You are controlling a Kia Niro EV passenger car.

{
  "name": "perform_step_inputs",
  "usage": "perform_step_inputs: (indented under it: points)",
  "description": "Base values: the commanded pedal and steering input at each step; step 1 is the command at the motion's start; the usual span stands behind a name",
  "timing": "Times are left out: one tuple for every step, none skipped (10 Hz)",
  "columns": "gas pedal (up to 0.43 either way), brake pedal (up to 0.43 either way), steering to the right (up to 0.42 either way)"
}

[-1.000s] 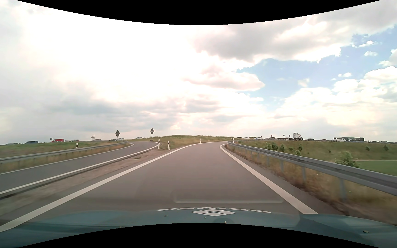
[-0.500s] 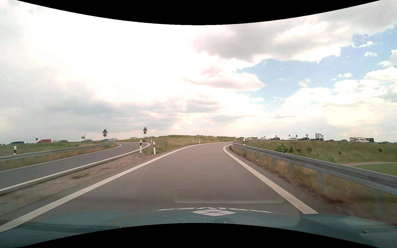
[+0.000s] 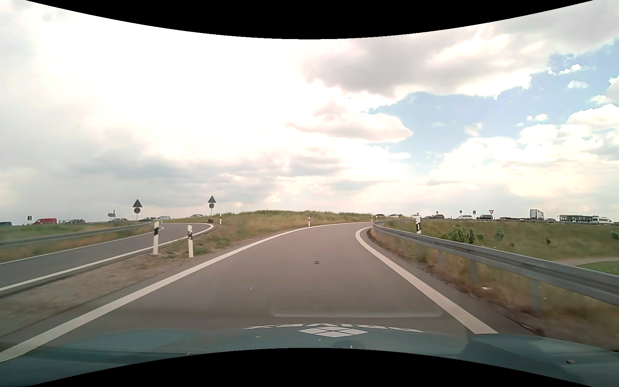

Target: Follow the waypoints while adhering to traffic rules and regulations

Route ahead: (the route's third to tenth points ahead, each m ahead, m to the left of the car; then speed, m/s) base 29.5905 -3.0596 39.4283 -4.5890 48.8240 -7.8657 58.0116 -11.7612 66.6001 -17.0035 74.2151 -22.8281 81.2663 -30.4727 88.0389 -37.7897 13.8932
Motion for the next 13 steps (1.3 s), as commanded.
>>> perform_step_inputs:
  points:
    - [0.189, 0.000, 0.000]
    - [0.189, 0.000, 0.001]
    - [0.197, 0.000, 0.002]
    - [0.197, 0.000, 0.002]
    - [0.197, 0.000, 0.004]
    - [0.197, 0.000, 0.008]
    - [0.197, 0.000, 0.010]
    - [0.197, 0.000, 0.012]
    - [0.197, 0.000, 0.016]
    - [0.209, 0.000, 0.020]
    - [0.220, 0.000, 0.024]
    - [0.228, 0.000, 0.028]
    - [0.228, 0.000, 0.031]
